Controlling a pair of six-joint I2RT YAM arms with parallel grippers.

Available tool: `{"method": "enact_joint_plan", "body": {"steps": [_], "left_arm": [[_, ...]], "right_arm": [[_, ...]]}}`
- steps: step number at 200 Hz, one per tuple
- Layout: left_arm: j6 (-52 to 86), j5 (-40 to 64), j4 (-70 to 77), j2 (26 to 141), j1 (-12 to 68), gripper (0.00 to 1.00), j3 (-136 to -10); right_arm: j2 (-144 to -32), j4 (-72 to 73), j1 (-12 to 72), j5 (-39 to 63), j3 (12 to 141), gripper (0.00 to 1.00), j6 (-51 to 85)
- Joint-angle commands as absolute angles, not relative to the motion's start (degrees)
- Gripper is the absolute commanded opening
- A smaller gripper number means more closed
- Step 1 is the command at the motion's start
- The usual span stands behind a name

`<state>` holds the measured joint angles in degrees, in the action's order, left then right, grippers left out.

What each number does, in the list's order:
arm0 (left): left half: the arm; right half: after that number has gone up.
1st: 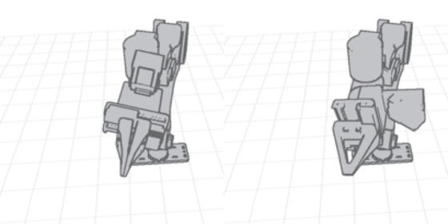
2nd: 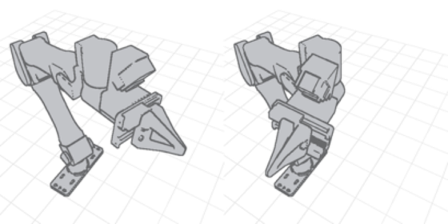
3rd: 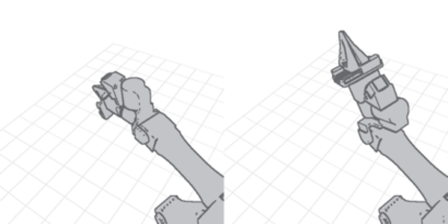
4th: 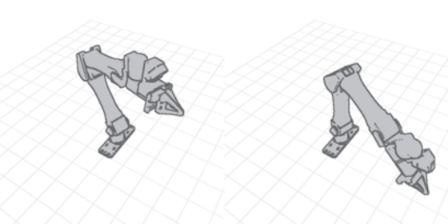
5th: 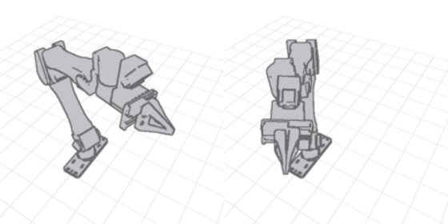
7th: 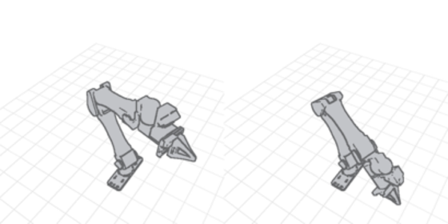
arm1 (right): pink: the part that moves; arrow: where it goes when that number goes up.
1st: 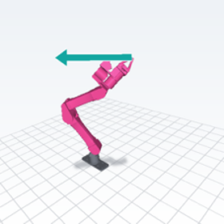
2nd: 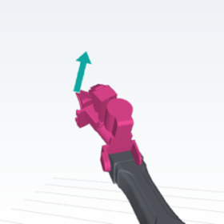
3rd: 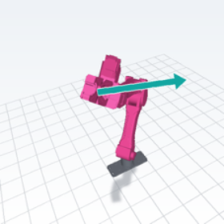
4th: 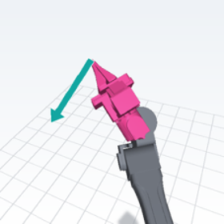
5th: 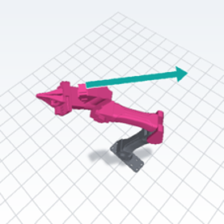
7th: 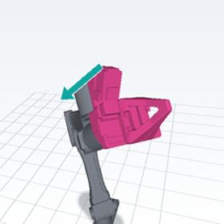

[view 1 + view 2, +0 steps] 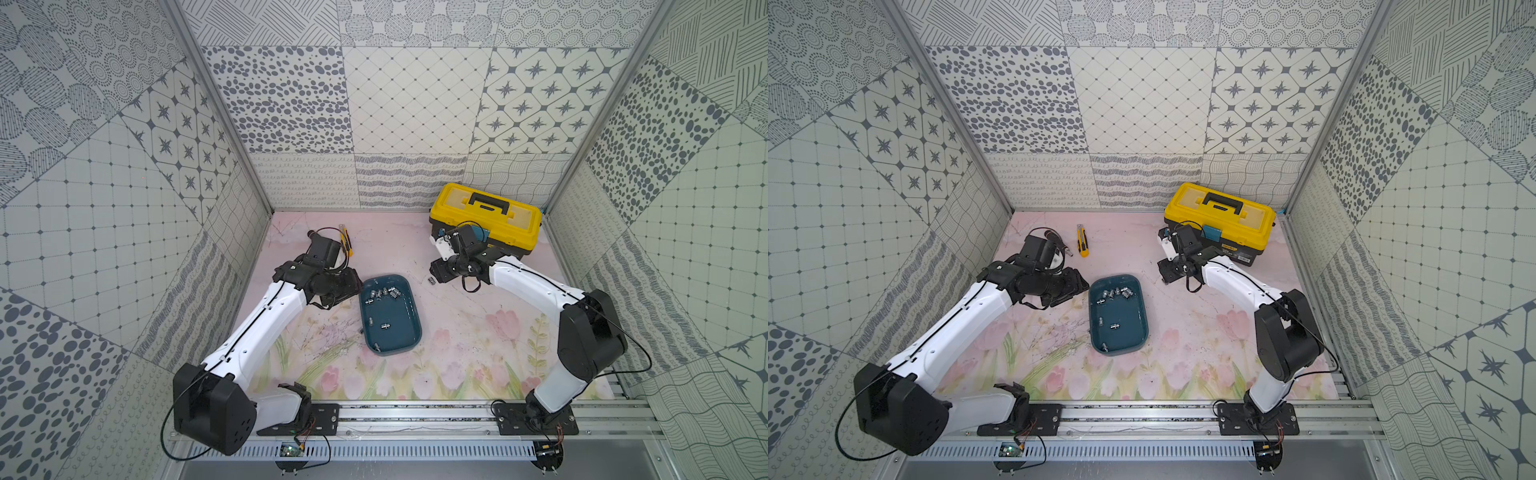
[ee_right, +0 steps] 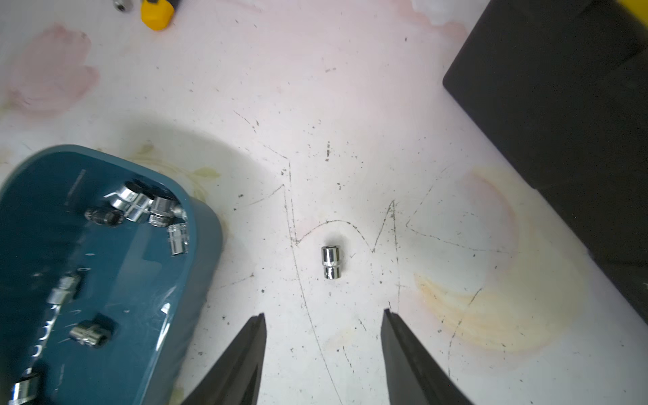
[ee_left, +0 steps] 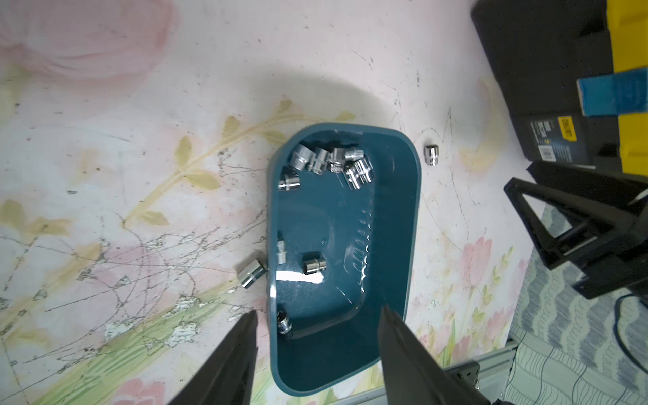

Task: Take out the socket from the storage box
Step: Place the socket head at the center of the board, then pick up the socket head from the storage box.

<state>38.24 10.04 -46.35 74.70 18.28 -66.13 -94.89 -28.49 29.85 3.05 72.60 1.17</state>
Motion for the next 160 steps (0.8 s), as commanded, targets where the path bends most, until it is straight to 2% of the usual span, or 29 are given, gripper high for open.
{"method": "enact_joint_plan", "body": {"steps": [1, 32, 58, 160], "left_arm": [[38.73, 2.56, -50.46, 79.29, 27.87, 0.59, -69.49], [42.65, -0.03, -49.38, 85.46, 35.80, 0.59, -69.87], [44.02, -0.75, -45.85, 90.33, 38.85, 0.59, -69.61], [50.94, -10.64, -30.63, 104.70, 39.36, 0.55, -71.88]], "right_arm": [[-90.43, -27.60, 29.79, 5.49, 70.01, 0.60, 5.74], [-85.83, -27.04, 29.78, 6.12, 66.02, 0.62, 9.41], [-83.06, -25.76, 29.78, 7.28, 62.81, 0.63, 11.63], [-77.92, -22.32, 29.74, 6.17, 54.94, 0.65, 14.49]]}}
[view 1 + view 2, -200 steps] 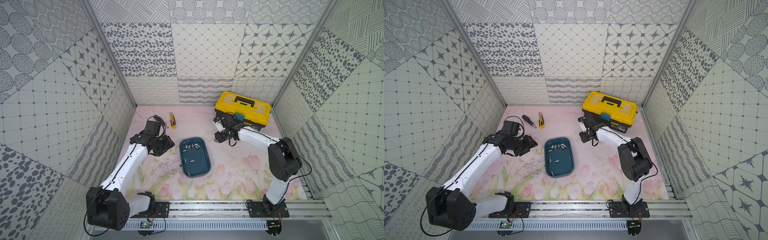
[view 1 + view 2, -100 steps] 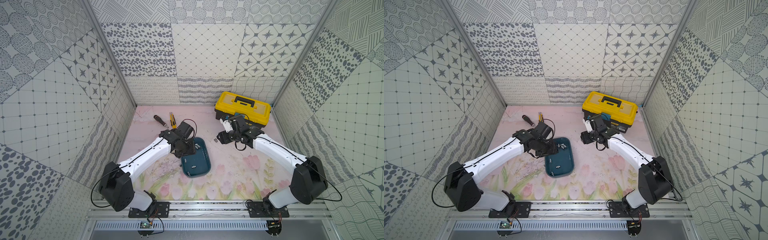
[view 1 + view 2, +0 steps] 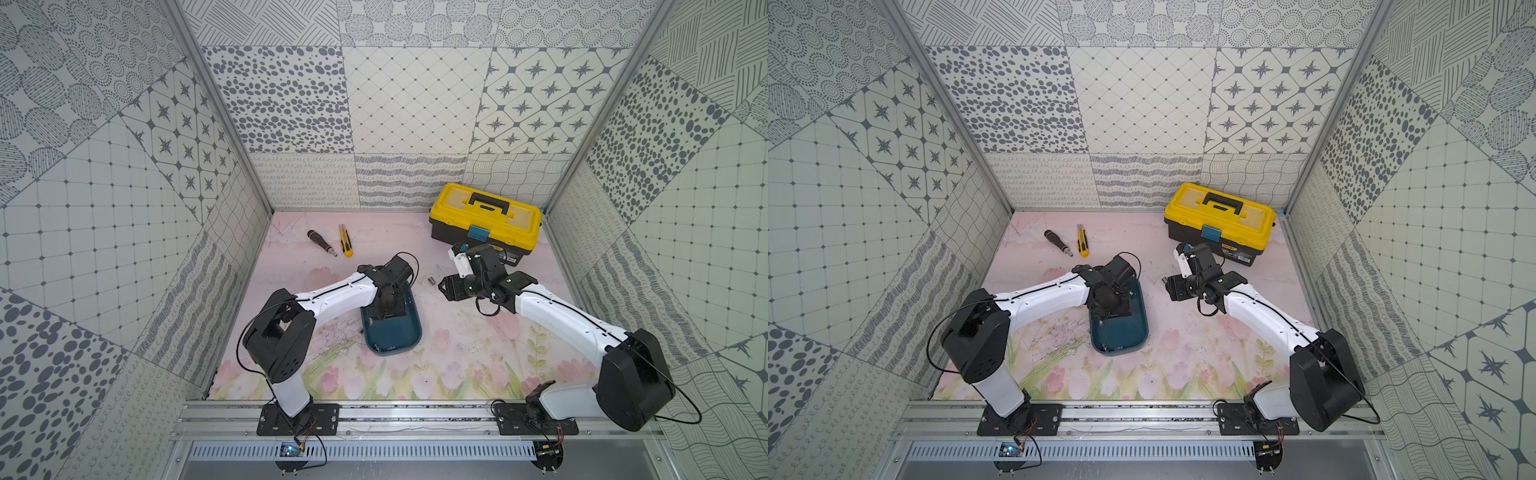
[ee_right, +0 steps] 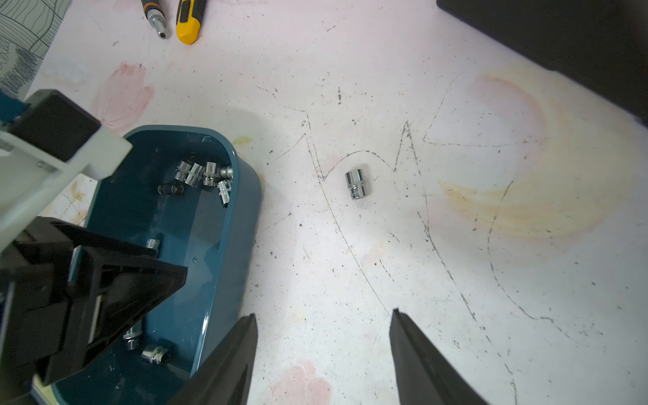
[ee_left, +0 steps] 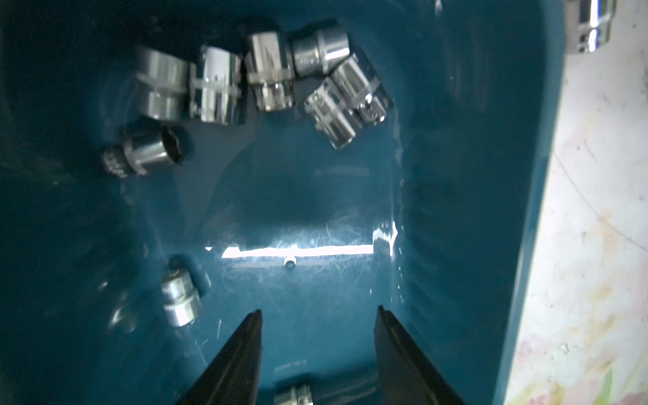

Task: Take out the socket from the storage box
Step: Pick up the socket head from the storage box.

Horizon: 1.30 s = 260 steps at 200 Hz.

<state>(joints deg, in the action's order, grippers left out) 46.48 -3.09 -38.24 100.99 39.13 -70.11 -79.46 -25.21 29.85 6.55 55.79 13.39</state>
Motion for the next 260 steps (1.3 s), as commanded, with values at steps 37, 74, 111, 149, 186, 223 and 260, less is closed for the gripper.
{"method": "enact_joint_plan", "body": {"steps": [37, 74, 111, 149, 186, 223, 260], "left_arm": [[53.44, -14.07, -28.10, 107.44, 39.02, 0.55, -72.94], [56.53, -15.60, -26.96, 108.68, 37.54, 0.54, -72.67], [57.58, -15.56, -26.20, 109.86, 36.06, 0.53, -73.10], [57.49, -14.59, -25.96, 110.51, 34.97, 0.53, -73.72], [57.94, -14.24, -26.13, 111.43, 34.65, 0.52, -74.32], [58.00, -14.02, -26.87, 112.33, 34.63, 0.47, -74.64], [58.20, -13.54, -27.26, 112.59, 34.58, 0.40, -74.28]], "right_arm": [[-77.64, -22.02, 29.76, 6.17, 54.56, 0.66, 14.76], [-77.12, -21.82, 29.73, 6.05, 54.16, 0.66, 14.79], [-76.94, -21.48, 29.71, 6.05, 53.97, 0.66, 14.91], [-76.81, -21.50, 29.70, 5.80, 53.80, 0.66, 14.84], [-76.68, -21.55, 29.68, 5.80, 53.78, 0.66, 14.59], [-75.97, -21.67, 29.67, 5.15, 53.42, 0.67, 14.24], [-75.50, -21.68, 29.49, 4.81, 53.22, 0.67, 13.89]]}}
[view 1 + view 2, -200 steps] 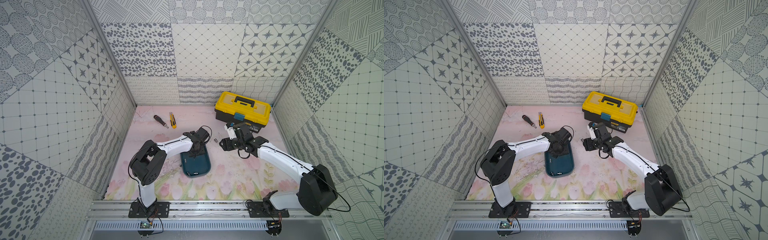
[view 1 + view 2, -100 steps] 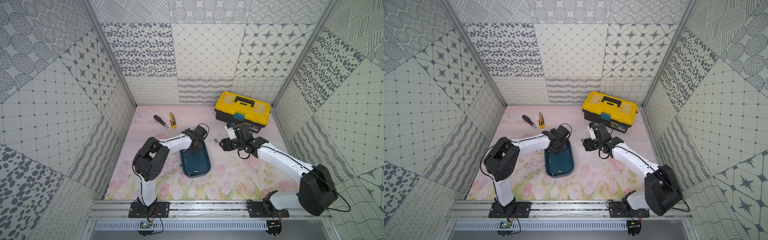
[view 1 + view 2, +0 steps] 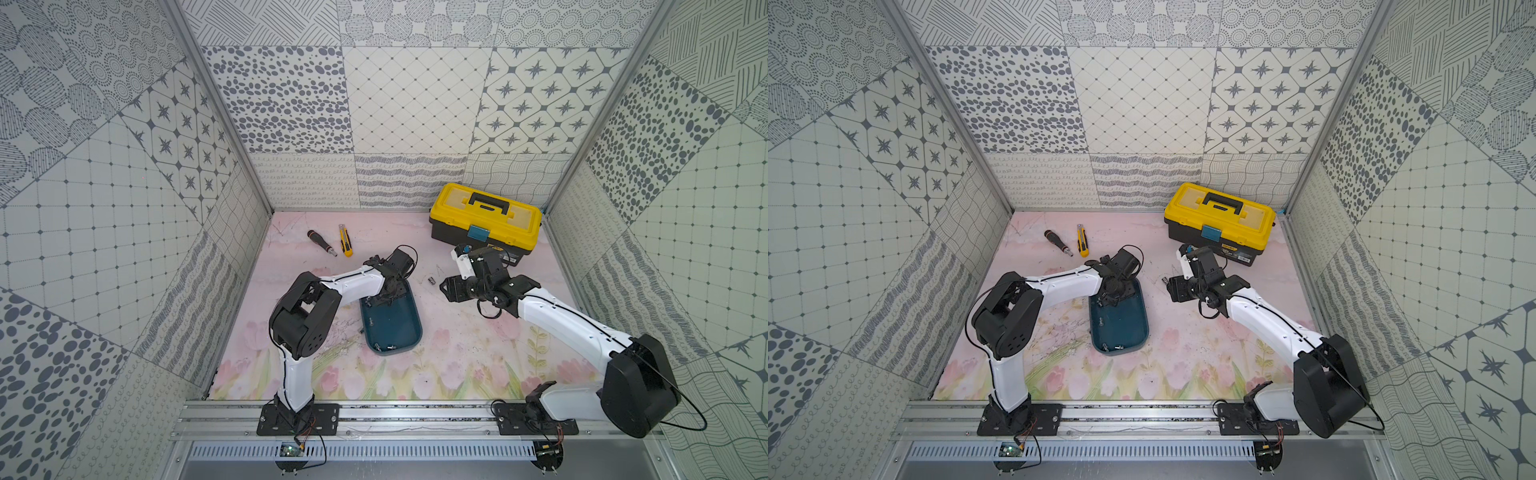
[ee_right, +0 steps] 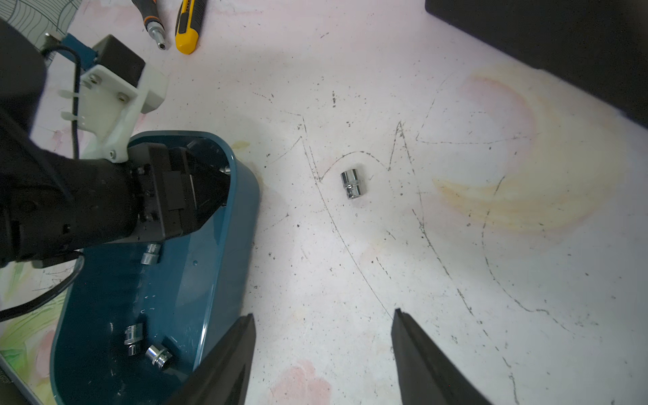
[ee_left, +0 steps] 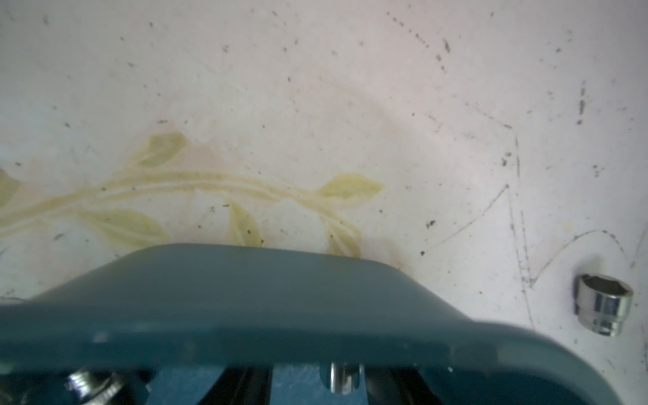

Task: Take out the socket from the storage box
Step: Pick up the socket head from the storage box.

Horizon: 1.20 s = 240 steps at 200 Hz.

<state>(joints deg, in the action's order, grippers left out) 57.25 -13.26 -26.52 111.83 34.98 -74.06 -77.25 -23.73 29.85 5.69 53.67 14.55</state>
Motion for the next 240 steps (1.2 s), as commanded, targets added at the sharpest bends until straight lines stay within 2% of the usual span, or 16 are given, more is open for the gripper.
{"method": "enact_joint_plan", "body": {"steps": [1, 47, 72, 121, 169, 210, 240], "left_arm": [[58.19, -13.58, -27.30, 112.59, 34.60, 0.40, -74.23], [57.66, -13.47, -27.23, 111.69, 34.87, 0.28, -73.28], [57.60, -13.39, -27.21, 110.86, 35.38, 0.29, -72.46], [57.59, -12.39, -27.47, 109.17, 36.38, 0.38, -71.59], [57.75, -11.51, -27.36, 109.73, 36.42, 0.41, -72.04], [57.07, -12.05, -27.27, 111.31, 36.39, 0.39, -72.26], [56.78, -11.79, -26.97, 111.62, 36.42, 0.34, -71.94]], "right_arm": [[-75.50, -21.70, 29.51, 4.82, 53.24, 0.67, 13.84], [-75.50, -21.61, 29.31, 5.10, 53.28, 0.67, 13.85], [-75.58, -21.50, 29.26, 5.10, 53.17, 0.68, 13.82], [-75.58, -21.18, 29.15, 5.45, 53.11, 0.68, 14.03], [-75.50, -20.83, 29.04, 5.63, 52.54, 0.68, 14.35], [-75.22, -20.39, 28.99, 5.71, 51.84, 0.68, 14.48], [-74.87, -20.32, 28.83, 5.61, 51.59, 0.68, 14.41]]}}
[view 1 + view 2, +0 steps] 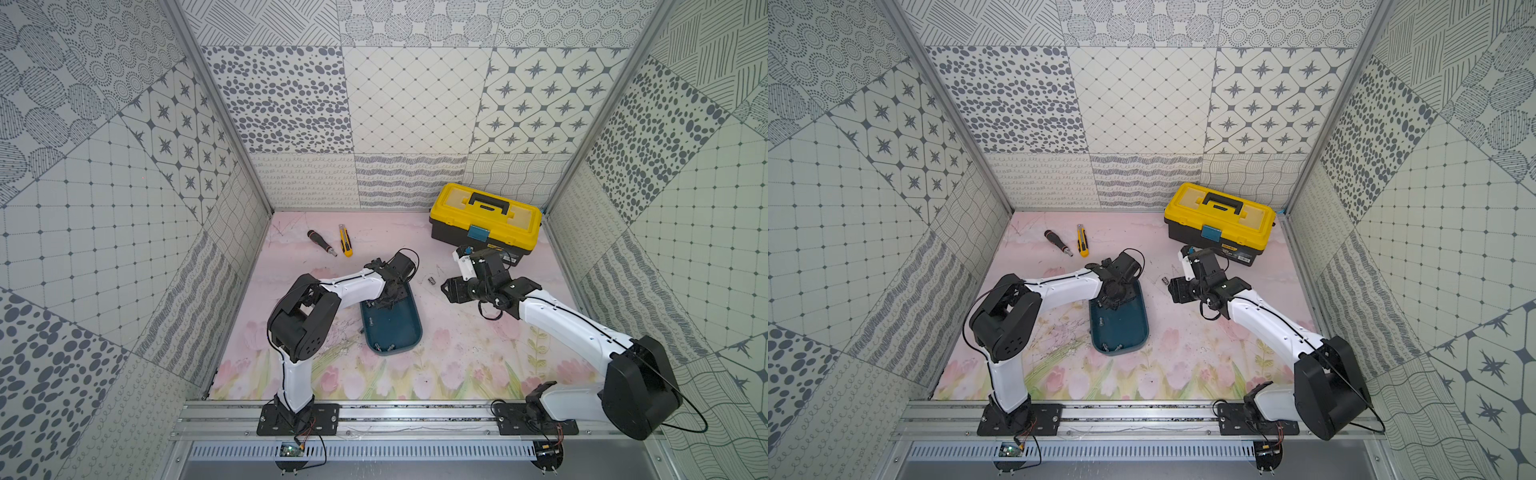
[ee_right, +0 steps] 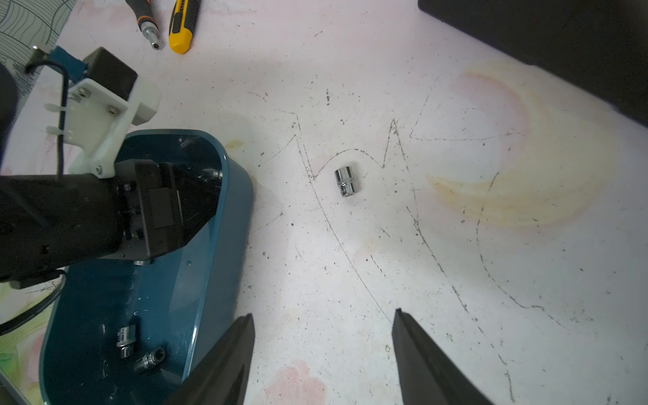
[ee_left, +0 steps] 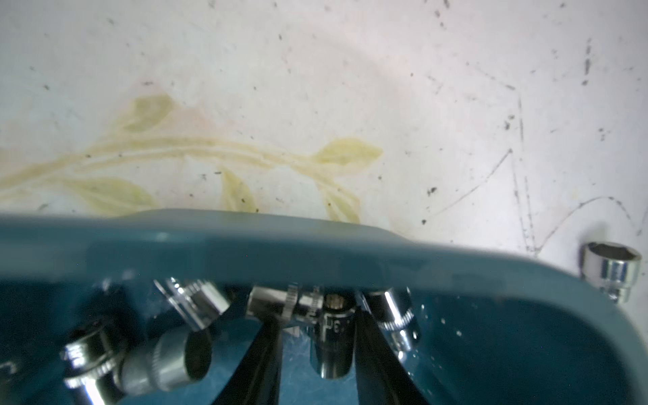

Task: Take out the socket from the storage box
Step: Pick up the socket head from the storage box.

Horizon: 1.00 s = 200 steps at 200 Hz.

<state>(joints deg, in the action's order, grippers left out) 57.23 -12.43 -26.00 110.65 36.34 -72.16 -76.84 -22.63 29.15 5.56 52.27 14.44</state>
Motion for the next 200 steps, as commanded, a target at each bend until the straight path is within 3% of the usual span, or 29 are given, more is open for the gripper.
{"method": "enact_joint_plan", "body": {"steps": [1, 46, 76, 153, 200], "left_arm": [[56.82, -11.78, -27.02, 111.67, 36.49, 0.33, -71.92], [56.89, -11.13, -26.59, 110.29, 36.71, 0.20, -70.69], [56.61, -10.52, -26.96, 108.59, 36.98, 0.17, -70.49], [52.30, -8.30, -34.51, 99.52, 36.81, 0.16, -74.23], [48.98, -8.41, -40.00, 91.84, 31.78, 0.17, -74.49]], "right_arm": [[-74.83, -20.31, 28.79, 5.57, 51.59, 0.68, 14.41], [-74.79, -19.89, 28.73, 5.79, 51.23, 0.68, 14.54], [-74.79, -19.61, 28.62, 5.88, 51.04, 0.68, 14.75], [-73.83, -19.37, 28.48, 6.09, 50.54, 0.68, 14.85], [-73.48, -19.20, 28.37, 6.74, 50.42, 0.68, 15.10]]}}
